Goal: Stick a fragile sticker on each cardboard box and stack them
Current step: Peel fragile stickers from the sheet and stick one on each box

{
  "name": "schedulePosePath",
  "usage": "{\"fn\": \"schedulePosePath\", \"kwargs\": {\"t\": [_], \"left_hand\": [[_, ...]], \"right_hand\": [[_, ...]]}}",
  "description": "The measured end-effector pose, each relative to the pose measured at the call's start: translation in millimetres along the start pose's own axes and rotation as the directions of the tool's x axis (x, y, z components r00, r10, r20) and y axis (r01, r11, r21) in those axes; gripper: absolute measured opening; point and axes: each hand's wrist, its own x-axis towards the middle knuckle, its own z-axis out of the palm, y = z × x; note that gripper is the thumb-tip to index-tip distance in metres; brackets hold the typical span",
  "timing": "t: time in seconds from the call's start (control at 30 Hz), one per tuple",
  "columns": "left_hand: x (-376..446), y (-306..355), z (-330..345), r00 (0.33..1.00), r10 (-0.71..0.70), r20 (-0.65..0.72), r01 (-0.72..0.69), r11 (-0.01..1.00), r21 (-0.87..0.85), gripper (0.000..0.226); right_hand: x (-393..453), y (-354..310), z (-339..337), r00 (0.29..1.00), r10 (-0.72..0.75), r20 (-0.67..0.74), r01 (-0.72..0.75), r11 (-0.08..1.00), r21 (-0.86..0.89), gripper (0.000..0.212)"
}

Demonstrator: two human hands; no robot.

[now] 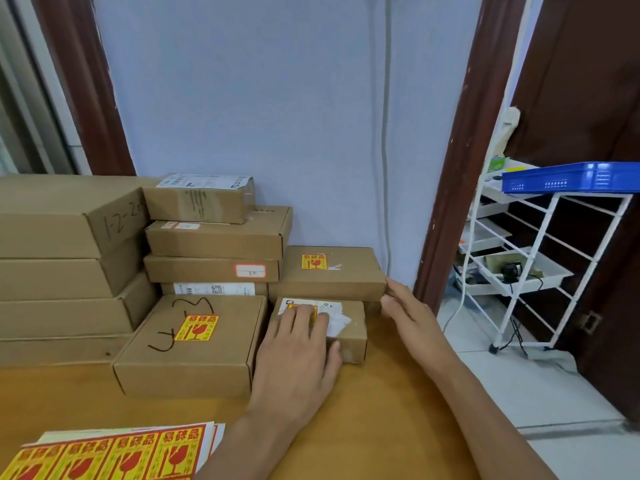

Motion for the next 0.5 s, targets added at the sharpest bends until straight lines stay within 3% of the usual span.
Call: {"fn": "schedulePosePath", "kwargs": {"t": [0.13, 0.2, 0.27, 0.3, 0.4, 0.5], "left_hand": [[0, 0, -1, 0.999, 0.041, 0.003, -0.041, 0.999, 0.015, 0.037], [1, 0, -1, 0.999, 0.037, 0.003, -0.037, 0.999, 0.010, 0.037], [1, -2, -1, 1.000, 0.030, -0.005, -0.030, 1.000, 0.004, 0.034], [0, -2, -1, 1.000, 0.029, -0.011, -0.029, 1.000, 0.004, 0.032], [0, -3, -1, 1.000, 0.018, -0.006, -0.018, 1.000, -0.001, 0.030], [1, -4, 3, 1.000, 0.006, -0.012, -0.005, 1.000, 0.022, 0.024]], "right_hand": [[-3, -12, 4, 0.996, -0.044, 0.076, 0.041, 0.998, 0.043, 0.037], [-6, -14, 8, 0.983, -0.165, -0.078, 0.146, 0.966, -0.211, 0.037], [-12, -17, 9, 0.865, -0.421, -0.272, 0.277, 0.854, -0.441, 0.036], [-16, -21, 11, 0.814, -0.501, -0.293, 0.321, 0.809, -0.492, 0.031], [-26, -31, 22, 0.805, -0.587, -0.090, 0.435, 0.686, -0.583, 0.030], [-24, -30, 30, 0.841, -0.531, 0.104, 0.467, 0.615, -0.635, 0.049]]}}
